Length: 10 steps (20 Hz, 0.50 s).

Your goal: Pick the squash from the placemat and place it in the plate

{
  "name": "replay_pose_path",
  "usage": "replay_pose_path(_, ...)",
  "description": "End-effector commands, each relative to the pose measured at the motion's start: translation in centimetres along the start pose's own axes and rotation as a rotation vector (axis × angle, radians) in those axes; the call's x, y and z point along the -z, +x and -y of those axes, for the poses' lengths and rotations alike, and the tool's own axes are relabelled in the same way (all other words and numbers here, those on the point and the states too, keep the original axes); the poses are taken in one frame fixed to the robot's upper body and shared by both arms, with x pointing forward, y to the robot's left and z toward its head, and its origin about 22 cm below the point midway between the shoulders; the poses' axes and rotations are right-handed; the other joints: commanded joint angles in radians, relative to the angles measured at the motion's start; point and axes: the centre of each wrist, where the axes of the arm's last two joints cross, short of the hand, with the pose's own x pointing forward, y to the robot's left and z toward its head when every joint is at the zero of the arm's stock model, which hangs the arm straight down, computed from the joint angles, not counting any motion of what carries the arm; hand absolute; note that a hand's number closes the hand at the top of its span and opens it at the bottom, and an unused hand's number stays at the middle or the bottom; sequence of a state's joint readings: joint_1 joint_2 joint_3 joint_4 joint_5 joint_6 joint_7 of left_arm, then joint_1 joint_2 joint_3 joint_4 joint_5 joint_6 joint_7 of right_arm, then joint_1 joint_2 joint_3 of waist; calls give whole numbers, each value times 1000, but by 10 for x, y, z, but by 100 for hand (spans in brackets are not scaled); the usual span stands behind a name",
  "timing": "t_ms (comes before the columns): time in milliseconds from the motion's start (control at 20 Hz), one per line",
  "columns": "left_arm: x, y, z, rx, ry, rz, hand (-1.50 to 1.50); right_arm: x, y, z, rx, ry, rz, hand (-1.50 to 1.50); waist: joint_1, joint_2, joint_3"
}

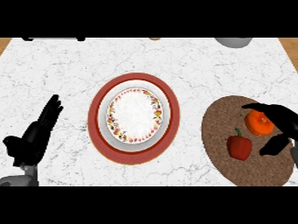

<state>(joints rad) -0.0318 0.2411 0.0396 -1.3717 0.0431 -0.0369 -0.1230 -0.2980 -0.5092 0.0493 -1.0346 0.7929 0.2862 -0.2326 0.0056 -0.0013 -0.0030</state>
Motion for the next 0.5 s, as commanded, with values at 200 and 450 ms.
replay_pose_path(200,12,-4,-6,7,-3,-9,0,23,-4,-30,-4,37,83,150,1,4,3)
replay_pose_path(450,-5,-20,-3,-5,5,-3,0,14,1,-19,-32,-30,139,150,-2,1,3)
